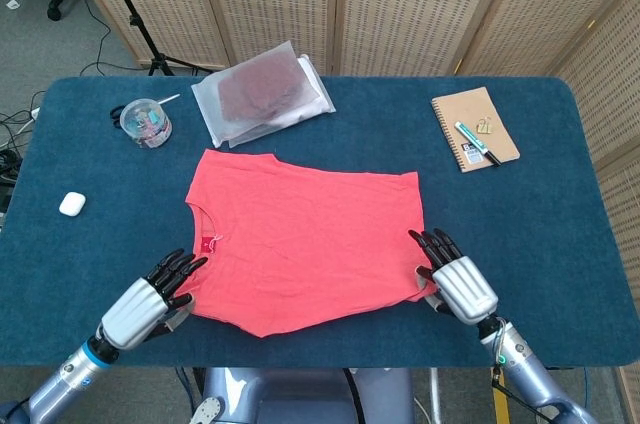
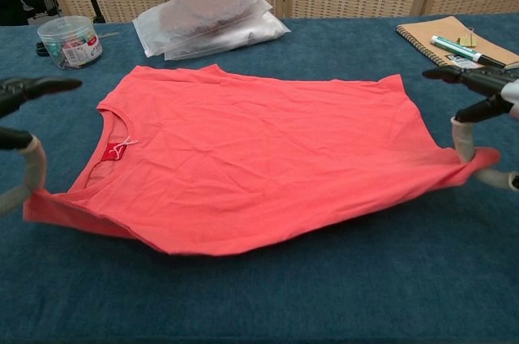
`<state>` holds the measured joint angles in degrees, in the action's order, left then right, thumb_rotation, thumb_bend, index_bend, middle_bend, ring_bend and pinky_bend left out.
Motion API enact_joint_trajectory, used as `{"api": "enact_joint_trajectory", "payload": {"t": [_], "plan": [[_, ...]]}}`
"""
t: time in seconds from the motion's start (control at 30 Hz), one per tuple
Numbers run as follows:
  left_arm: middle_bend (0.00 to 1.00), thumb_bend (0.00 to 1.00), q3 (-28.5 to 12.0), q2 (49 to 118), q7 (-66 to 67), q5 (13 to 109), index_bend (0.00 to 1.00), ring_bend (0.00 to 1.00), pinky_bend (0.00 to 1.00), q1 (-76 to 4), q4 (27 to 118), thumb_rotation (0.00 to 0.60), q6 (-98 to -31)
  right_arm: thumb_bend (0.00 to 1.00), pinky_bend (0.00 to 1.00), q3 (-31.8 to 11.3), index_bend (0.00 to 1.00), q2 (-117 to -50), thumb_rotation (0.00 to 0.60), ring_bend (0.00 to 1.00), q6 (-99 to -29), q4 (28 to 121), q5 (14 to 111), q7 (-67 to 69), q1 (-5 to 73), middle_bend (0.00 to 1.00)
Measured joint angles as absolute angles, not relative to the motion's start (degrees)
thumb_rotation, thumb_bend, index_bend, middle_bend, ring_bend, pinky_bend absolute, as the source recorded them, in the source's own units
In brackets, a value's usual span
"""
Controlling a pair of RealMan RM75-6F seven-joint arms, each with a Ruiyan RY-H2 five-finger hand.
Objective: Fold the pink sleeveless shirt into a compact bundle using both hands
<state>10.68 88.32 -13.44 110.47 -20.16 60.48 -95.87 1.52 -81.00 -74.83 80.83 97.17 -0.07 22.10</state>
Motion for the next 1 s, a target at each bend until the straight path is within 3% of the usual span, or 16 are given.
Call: {"api": "enact_joint_trajectory", "payload": {"t": [0.23, 0.53, 0.73, 1.0], "plan": [[0.0, 0.5, 5.9, 83.7, -13.0, 106.6, 0.74, 0.0, 0.0, -24.1, 67.9, 0.6, -91.8, 0.47, 0.0, -3.0, 0.61, -78.8, 0.6, 0.0, -72.5, 83.9, 92.8, -0.7, 24.4, 0.0], [0.0, 0.51, -1.4, 81.4, -11.8, 97.2, 0.74, 0.0, 0.0, -31.3, 71.7, 0.6, -77.6, 0.47, 0.0, -9.4, 0.62, -79.6, 0.6, 0.0, -65.3, 83.2, 83.2, -4.7, 29.1, 0.0], [0.0, 0.51, -5.5, 83.0, -10.7, 91.8, 0.74, 0.0, 0.0, -36.0, 68.8, 0.6, -69.9, 0.47, 0.0, -12.7, 0.62, -82.1, 0.6, 0.0, -60.9, 78.6, 77.4, -8.3, 32.5, 0.0], [0.0, 0.52, -9.3, 88.5, -12.7, 86.5, 0.74, 0.0, 0.0, -41.4, 57.6, 0.6, -62.2, 0.47, 0.0, -16.4, 0.62, -87.8, 0.6, 0.0, -52.8, 66.7, 68.8, -10.2, 38.4, 0.0]]}}
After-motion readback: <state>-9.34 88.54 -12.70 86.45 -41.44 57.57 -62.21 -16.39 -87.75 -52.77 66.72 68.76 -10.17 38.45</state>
